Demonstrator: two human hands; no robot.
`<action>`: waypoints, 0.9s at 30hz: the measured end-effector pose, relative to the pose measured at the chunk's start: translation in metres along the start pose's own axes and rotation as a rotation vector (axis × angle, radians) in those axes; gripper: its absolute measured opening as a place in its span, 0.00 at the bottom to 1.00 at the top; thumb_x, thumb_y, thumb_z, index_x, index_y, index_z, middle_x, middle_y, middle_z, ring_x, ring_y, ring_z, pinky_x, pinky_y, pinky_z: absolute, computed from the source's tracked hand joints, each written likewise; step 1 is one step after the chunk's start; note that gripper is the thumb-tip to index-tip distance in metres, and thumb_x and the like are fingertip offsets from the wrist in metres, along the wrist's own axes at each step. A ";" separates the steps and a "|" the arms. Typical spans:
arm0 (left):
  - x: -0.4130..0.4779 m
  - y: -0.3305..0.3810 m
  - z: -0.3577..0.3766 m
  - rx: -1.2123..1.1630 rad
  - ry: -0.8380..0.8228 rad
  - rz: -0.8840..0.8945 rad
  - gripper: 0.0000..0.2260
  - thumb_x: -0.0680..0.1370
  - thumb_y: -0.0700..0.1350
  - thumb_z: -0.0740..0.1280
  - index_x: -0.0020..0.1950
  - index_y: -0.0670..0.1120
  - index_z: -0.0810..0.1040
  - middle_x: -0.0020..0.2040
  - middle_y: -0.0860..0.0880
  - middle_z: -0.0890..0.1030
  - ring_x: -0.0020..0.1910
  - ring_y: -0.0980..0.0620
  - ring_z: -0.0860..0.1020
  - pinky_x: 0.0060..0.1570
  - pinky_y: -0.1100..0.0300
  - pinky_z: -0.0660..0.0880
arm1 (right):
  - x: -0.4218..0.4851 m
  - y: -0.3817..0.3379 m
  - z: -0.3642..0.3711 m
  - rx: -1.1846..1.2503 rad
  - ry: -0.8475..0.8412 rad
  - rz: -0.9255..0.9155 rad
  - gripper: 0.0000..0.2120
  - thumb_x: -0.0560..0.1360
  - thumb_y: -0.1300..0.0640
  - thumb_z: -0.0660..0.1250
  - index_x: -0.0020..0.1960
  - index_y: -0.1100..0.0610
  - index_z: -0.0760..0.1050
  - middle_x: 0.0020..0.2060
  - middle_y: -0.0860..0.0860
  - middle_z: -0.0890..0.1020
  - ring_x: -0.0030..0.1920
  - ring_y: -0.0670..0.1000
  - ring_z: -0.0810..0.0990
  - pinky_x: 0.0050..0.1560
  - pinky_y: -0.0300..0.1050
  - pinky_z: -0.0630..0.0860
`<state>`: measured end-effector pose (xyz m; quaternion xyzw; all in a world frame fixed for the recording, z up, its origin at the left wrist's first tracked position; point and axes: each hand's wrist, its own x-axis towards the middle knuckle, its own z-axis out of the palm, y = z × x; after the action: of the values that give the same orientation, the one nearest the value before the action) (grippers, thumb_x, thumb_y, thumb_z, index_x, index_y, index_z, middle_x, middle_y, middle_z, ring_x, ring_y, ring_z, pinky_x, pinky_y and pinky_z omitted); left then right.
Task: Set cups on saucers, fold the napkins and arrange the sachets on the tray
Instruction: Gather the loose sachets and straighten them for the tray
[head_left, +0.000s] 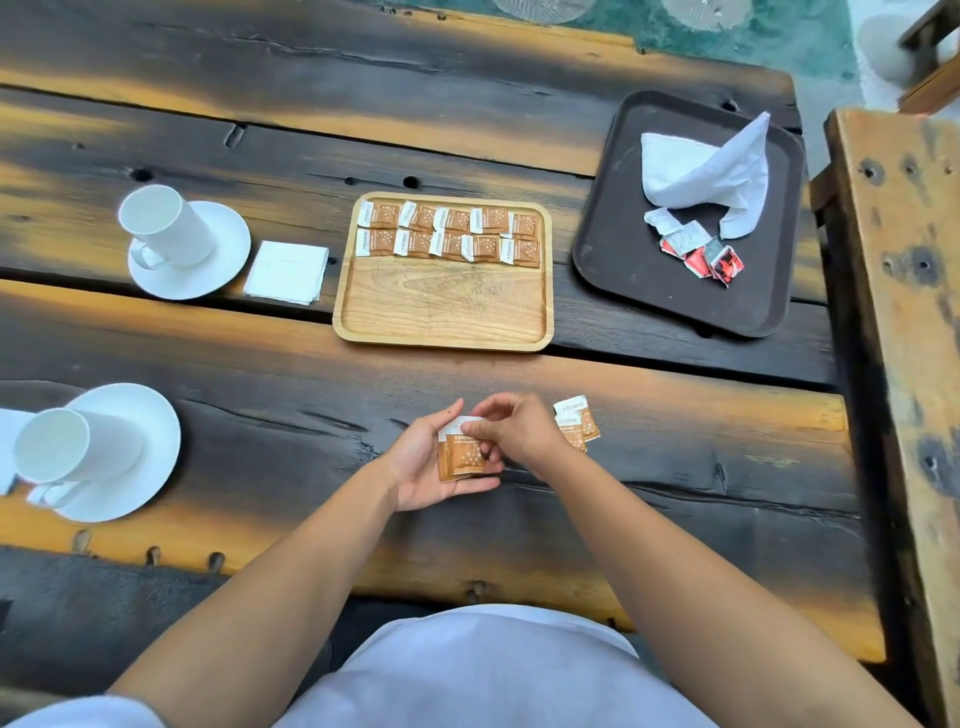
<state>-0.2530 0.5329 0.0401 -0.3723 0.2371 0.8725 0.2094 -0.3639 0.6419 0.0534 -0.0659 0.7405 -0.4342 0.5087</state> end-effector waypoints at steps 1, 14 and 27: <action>0.001 -0.001 -0.001 0.005 -0.027 -0.005 0.26 0.77 0.63 0.62 0.52 0.41 0.81 0.44 0.40 0.79 0.48 0.42 0.81 0.69 0.40 0.68 | -0.001 -0.001 0.000 0.008 -0.015 -0.004 0.06 0.72 0.65 0.74 0.42 0.57 0.78 0.27 0.55 0.78 0.20 0.47 0.73 0.22 0.40 0.73; 0.014 -0.014 -0.006 0.119 0.144 -0.052 0.23 0.72 0.57 0.73 0.60 0.44 0.75 0.35 0.49 0.77 0.32 0.52 0.75 0.51 0.51 0.78 | 0.006 0.015 -0.075 -0.444 0.298 -0.061 0.10 0.71 0.63 0.73 0.52 0.56 0.83 0.49 0.54 0.83 0.45 0.49 0.78 0.40 0.37 0.69; 0.029 -0.012 -0.004 -0.051 0.090 -0.122 0.34 0.73 0.65 0.67 0.65 0.38 0.76 0.61 0.41 0.82 0.44 0.45 0.84 0.49 0.50 0.80 | -0.002 0.068 -0.053 -0.987 0.288 -0.068 0.24 0.68 0.52 0.75 0.61 0.50 0.71 0.57 0.54 0.67 0.63 0.57 0.65 0.49 0.52 0.76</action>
<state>-0.2624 0.5457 0.0127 -0.4301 0.2008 0.8464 0.2416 -0.3829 0.7154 0.0118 -0.2617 0.9172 -0.0537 0.2955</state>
